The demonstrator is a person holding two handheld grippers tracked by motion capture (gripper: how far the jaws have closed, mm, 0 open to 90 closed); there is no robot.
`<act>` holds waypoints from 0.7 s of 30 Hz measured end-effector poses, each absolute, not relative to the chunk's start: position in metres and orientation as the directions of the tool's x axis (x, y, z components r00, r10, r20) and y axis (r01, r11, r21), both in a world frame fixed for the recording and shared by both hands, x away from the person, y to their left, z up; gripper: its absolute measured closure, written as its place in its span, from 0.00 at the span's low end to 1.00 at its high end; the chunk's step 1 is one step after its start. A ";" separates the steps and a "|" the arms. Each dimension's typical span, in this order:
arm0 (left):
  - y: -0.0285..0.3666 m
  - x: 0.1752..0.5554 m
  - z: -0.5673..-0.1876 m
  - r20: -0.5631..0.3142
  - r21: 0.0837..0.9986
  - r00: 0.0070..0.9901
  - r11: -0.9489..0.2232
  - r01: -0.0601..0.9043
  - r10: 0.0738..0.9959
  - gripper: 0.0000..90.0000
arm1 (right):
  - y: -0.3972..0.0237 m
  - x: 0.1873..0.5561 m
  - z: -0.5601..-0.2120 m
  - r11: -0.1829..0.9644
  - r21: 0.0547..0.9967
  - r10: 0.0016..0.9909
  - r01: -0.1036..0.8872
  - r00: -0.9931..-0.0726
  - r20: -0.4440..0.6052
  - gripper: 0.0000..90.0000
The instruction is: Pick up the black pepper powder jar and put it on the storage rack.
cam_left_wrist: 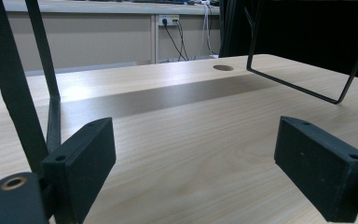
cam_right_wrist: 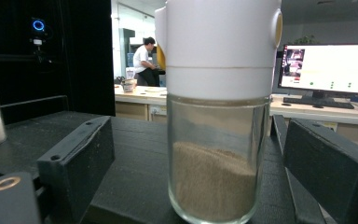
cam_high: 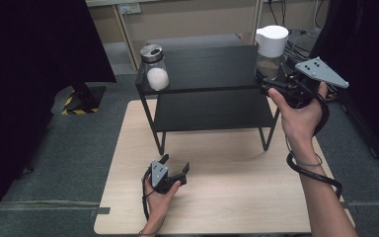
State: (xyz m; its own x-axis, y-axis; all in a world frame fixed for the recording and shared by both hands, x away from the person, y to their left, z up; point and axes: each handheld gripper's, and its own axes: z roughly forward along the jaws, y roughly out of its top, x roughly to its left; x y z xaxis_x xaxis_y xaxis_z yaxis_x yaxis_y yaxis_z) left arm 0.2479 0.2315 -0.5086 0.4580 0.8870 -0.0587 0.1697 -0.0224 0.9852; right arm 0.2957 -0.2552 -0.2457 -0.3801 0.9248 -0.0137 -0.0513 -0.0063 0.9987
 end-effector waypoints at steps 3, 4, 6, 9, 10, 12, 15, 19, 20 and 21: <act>0.232 0.248 -0.509 -0.059 0.985 0.458 -0.022 0.169 0.887 0.13 | -0.255 0.292 -0.249 -0.008 0.998 0.923 -0.054 -0.385 -0.014 0.10; 0.232 0.248 -0.509 -0.058 0.985 0.458 -0.023 0.169 0.887 0.13 | -0.256 0.291 -0.250 -0.006 0.999 0.922 -0.054 -0.387 -0.016 0.10; 0.232 0.248 -0.509 -0.059 0.985 0.458 -0.022 0.169 0.887 0.13 | -0.256 0.289 -0.252 -0.002 0.998 0.920 -0.055 -0.391 -0.020 0.10; 0.231 0.248 -0.509 -0.058 0.985 0.458 -0.023 0.170 0.887 0.13 | -0.257 0.285 -0.255 -0.004 0.998 0.920 -0.056 -0.393 -0.018 0.10; 0.231 0.248 -0.508 -0.058 0.985 0.458 -0.023 0.170 0.887 0.13 | -0.258 0.284 -0.256 -0.005 0.998 0.919 -0.055 -0.393 -0.017 0.10; 0.231 0.248 -0.508 -0.057 0.985 0.458 -0.024 0.169 0.887 0.13 | -0.259 0.282 -0.258 -0.005 0.999 0.919 -0.054 -0.393 -0.016 0.10; 0.231 0.248 -0.508 -0.056 0.985 0.458 -0.025 0.169 0.887 0.13 | -0.261 0.279 -0.261 -0.010 0.999 0.919 -0.053 -0.393 -0.012 0.10; 0.231 0.248 -0.509 -0.057 0.985 0.458 -0.024 0.169 0.887 0.13 | -0.264 0.275 -0.265 -0.012 0.999 0.919 -0.053 -0.395 -0.010 0.10; 0.231 0.248 -0.509 -0.056 0.985 0.458 -0.024 0.168 0.887 0.13 | -0.264 0.274 -0.266 -0.012 0.999 0.918 -0.052 -0.396 -0.010 0.10; 0.231 0.248 -0.509 -0.056 0.985 0.458 -0.025 0.168 0.887 0.13 | -0.265 0.274 -0.267 -0.010 0.999 0.918 -0.052 -0.396 -0.011 0.10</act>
